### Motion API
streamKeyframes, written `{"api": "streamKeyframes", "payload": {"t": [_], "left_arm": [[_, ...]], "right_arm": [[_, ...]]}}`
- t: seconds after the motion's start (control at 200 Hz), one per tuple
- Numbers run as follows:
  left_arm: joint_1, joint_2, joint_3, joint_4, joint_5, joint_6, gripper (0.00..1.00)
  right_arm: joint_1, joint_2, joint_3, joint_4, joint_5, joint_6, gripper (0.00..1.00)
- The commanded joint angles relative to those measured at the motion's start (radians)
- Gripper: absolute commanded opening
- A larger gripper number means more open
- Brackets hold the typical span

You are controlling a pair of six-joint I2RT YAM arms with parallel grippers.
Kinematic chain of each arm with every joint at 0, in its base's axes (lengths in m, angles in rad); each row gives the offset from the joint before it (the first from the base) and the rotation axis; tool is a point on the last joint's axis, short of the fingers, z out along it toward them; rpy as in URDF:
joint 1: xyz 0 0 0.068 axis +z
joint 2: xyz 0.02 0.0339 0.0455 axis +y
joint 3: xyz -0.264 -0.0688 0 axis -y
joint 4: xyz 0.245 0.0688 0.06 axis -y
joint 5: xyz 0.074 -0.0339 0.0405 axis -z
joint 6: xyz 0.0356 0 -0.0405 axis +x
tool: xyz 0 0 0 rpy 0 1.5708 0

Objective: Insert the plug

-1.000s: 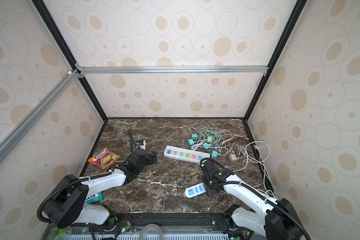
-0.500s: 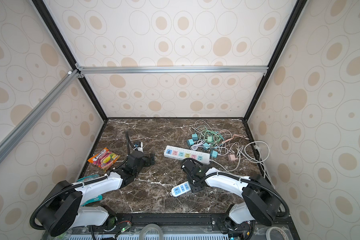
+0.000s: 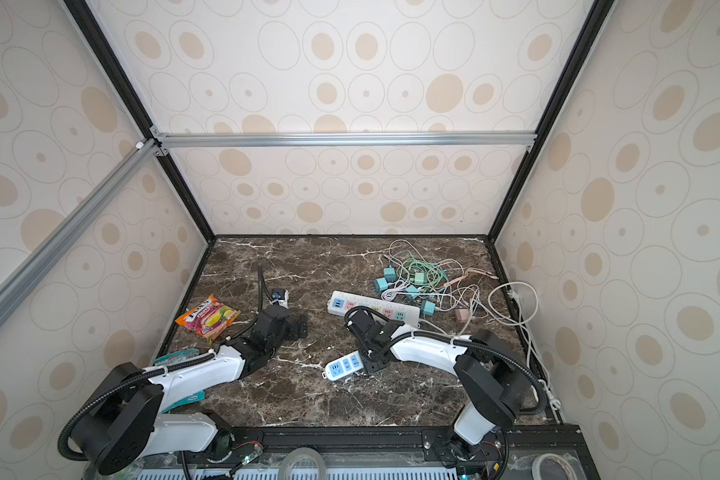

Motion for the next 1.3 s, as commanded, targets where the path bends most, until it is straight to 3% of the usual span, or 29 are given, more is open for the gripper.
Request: {"api": "streamKeyframes", "payload": {"t": [0.0,0.16,0.37,0.465,0.545,0.61,0.735,0.935,1.015,1.18,1.291], "left_arm": [[-0.031,0.026,0.051,-0.046,-0.015,0.041,0.98],[-0.081,0.058,0.077,-0.065,-0.028,0.074,0.98],[-0.126,0.051,0.091,-0.087,0.029,0.110,0.98],[-0.155,0.036,0.102,-0.119,0.052,0.112,0.98],[-0.184,0.015,0.103,-0.136,0.073,0.107,0.98],[-0.217,0.001,0.111,-0.167,0.066,0.095,0.98],[-0.260,-0.024,0.111,-0.219,0.099,0.055,0.98],[-0.326,-0.043,0.093,-0.296,0.186,-0.030,0.98],[-0.352,-0.043,0.076,-0.299,0.224,-0.060,0.98],[-0.383,-0.043,0.045,-0.294,0.271,-0.117,0.98],[-0.386,-0.048,0.034,-0.297,0.300,-0.152,0.99]], "right_arm": [[0.010,0.037,0.004,0.011,-0.034,0.316,0.59],[0.011,-0.002,-0.016,-0.002,-0.024,0.292,0.75],[0.002,-0.132,-0.014,-0.177,0.116,0.145,0.80],[0.001,-0.206,-0.007,-0.229,0.239,-0.002,0.80],[-0.001,-0.250,-0.010,-0.180,0.360,-0.237,0.80],[-0.014,-0.268,-0.015,-0.123,0.382,-0.428,0.81],[-0.091,-0.257,-0.048,0.038,0.270,-0.729,0.86],[-0.235,-0.172,0.007,0.087,-0.023,-1.091,1.00],[-0.259,-0.124,0.062,0.042,-0.097,-1.240,1.00],[-0.287,-0.027,0.120,0.035,-0.237,-1.391,1.00],[-0.287,0.034,0.167,-0.003,-0.261,-1.427,1.00]]}}
